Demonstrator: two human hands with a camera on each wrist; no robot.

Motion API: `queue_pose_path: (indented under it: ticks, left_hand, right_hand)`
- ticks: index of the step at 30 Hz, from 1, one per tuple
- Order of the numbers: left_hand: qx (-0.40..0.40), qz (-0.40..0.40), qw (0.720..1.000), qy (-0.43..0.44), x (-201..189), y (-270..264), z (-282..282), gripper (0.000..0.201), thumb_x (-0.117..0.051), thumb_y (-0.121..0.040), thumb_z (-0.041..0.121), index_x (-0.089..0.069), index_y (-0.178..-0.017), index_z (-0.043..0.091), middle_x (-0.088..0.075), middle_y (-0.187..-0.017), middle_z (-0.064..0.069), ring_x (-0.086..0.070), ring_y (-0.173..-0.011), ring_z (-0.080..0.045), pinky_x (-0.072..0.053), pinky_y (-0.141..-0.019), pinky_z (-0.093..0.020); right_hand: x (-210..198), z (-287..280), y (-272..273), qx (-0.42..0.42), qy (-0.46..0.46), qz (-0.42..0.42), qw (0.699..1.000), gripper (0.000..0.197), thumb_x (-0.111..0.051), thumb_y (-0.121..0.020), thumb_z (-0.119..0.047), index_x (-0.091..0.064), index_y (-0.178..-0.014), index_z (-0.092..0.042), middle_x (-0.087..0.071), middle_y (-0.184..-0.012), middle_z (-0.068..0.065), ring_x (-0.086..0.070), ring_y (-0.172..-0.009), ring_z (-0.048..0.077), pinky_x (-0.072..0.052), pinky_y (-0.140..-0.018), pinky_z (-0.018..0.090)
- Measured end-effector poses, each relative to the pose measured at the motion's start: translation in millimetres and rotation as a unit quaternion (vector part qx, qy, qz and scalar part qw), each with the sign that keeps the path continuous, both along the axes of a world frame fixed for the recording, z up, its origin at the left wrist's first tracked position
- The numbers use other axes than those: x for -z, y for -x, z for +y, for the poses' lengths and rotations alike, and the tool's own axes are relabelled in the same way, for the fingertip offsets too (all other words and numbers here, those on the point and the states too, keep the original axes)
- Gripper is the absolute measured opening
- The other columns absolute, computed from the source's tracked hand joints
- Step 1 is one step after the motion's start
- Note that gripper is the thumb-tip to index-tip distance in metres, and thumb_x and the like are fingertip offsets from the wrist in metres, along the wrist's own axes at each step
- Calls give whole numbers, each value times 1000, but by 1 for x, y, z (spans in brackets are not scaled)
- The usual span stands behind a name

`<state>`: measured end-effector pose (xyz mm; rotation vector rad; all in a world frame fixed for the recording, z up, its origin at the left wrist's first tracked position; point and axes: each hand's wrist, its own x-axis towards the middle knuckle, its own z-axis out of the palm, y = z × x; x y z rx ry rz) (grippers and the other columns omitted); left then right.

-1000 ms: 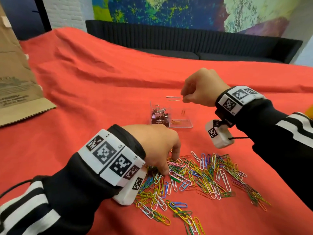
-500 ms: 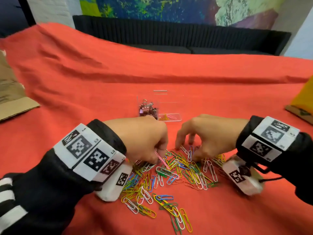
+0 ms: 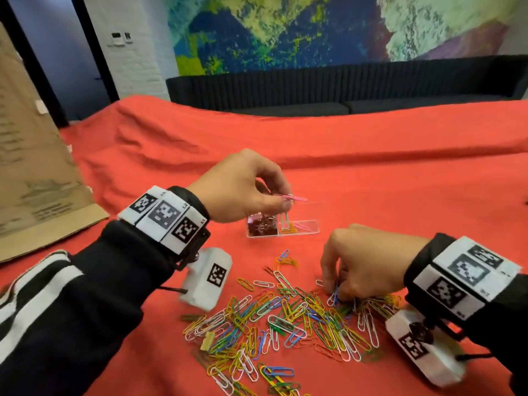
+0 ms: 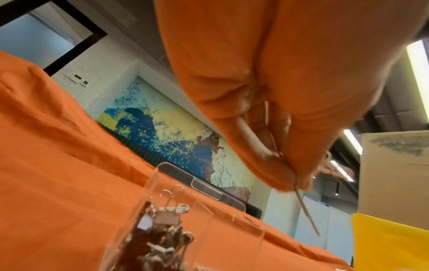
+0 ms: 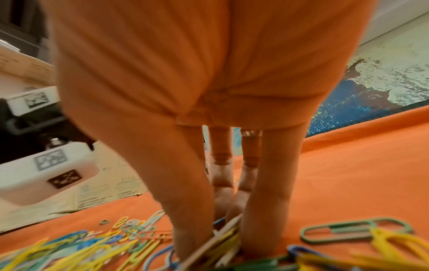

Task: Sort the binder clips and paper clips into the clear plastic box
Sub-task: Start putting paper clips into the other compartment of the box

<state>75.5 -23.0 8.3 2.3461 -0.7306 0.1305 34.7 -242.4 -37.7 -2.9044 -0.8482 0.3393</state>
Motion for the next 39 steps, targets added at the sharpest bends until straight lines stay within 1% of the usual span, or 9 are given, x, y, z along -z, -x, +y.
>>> queue_pose_path:
  ticks: [5, 13, 19, 25, 28, 31, 34, 37, 39]
  left_hand:
    - [-17, 2, 1000, 25, -14, -37, -18, 8, -80, -82, 8, -74, -80, 11, -76, -72, -9, -70, -65, -16, -60, -68, -29]
    - [-71, -59, 985, -143, -2, -75, -43, 5, -81, -77, 17, -77, -80, 20, -73, -66, 7, -67, -58, -1, -45, -58, -9]
    - [-60, -89, 957, -271, 2, -76, -56, 13, -83, -72, 22, -78, -85, 21, -74, -75, 7, -67, -69, -8, -48, -66, -20]
    - [-46, -62, 959, -274, -3, -74, -54, 26, -81, -76, 15, -76, -100, 24, -77, -82, 8, -68, -73, 0, -57, -80, -28]
    - [-29, -97, 960, -262, -7, -56, -51, 18, -79, -79, 25, -76, -98, 25, -76, -81, 10, -70, -75, -5, -57, -81, -31]
    - [10, -107, 953, -282, -5, -25, -48, 19, -80, -78, 37, -74, -92, 26, -72, -76, 12, -68, -72, -5, -55, -75, -28]
    - [68, -23, 931, -358, 7, 4, -44, 33, -82, -72, 50, -71, -96, 31, -70, -79, 17, -66, -72, 1, -53, -72, -22]
    - [111, 61, 899, -420, 28, 24, -41, 55, -79, -64, 68, -68, -107, 36, -68, -93, 20, -59, -72, 11, -48, -69, -16]
    - [128, 58, 902, -408, 40, 31, -42, 54, -75, -67, 70, -68, -107, 33, -66, -92, 18, -55, -68, 11, -44, -65, -15]
  right_hand:
    - [-3, -3, -1, 4, -20, 18, 1000, 20, -75, -76, -22, -80, -92, -33, -62, -61, -15, -56, -60, -1, -48, -61, 16]
    - [-2, -2, -1, -6, -31, 18, 999, 22, -72, -76, -16, -79, -91, -31, -60, -62, -16, -61, -72, 9, -54, -70, 22]
    - [-2, -2, -1, 0, -44, 19, 999, 18, -72, -79, -15, -81, -89, -27, -59, -66, -14, -62, -74, 13, -52, -70, 22]
    - [-3, -1, -2, 6, -43, 27, 999, 17, -72, -78, -15, -82, -87, -26, -63, -66, -13, -66, -75, 12, -58, -71, 25]
    - [-5, -2, 1, 2, -36, 29, 999, 27, -64, -78, -10, -82, -88, -27, -63, -63, -13, -64, -68, 9, -58, -69, 25]
    - [-6, -5, 3, -8, -15, 35, 999, 40, -57, -73, -7, -80, -94, -32, -61, -62, -13, -56, -61, 3, -47, -63, 19]
    - [-5, -5, 2, -8, -2, 44, 999, 35, -62, -74, -8, -78, -94, -33, -61, -62, -14, -56, -61, 2, -46, -58, 18]
    - [-3, -5, 2, -6, 0, 47, 999, 24, -76, -72, -13, -79, -89, -31, -72, -75, -11, -67, -74, 10, -57, -69, 24]
    - [-2, -6, 0, -9, -5, 39, 999, 18, -80, -70, -18, -78, -82, -31, -75, -78, -10, -69, -75, 8, -60, -74, 28]
